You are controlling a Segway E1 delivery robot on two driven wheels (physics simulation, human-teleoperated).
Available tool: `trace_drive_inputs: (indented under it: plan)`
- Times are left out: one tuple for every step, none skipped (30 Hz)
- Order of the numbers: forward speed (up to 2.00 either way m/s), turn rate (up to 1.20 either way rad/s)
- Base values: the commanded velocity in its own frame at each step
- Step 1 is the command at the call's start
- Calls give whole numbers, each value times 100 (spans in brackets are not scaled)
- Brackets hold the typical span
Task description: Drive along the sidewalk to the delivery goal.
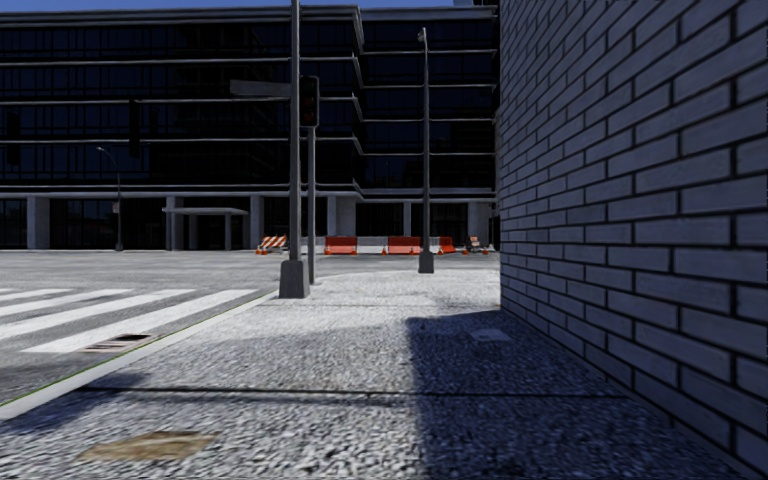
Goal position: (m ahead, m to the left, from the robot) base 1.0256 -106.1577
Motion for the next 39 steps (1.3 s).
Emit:
trace_drive_inputs:
  plan:
    - [200, 0]
    - [200, 0]
    - [200, 0]
    - [200, 0]
    - [200, 0]
    - [200, 0]
    - [200, 0]
    - [200, 0]
    - [200, 0]
    - [200, 0]
    - [200, 0]
    - [200, 0]
    - [200, 0]
    - [200, 0]
    - [200, 0]
    - [200, 0]
    - [200, 0]
    - [200, -8]
    - [200, -60]
    - [200, -99]
    - [200, -99]
    - [200, -102]
    - [200, -70]
    - [200, -2]
    - [200, -1]
    - [200, -1]
    - [200, 0]
    - [200, 0]
    - [200, 0]
    - [200, 0]
    - [200, 0]
    - [200, 0]
    - [200, 0]
    - [200, 0]
    - [200, 0]
    - [200, 0]
    - [200, 0]
    - [200, 0]
    - [200, 0]
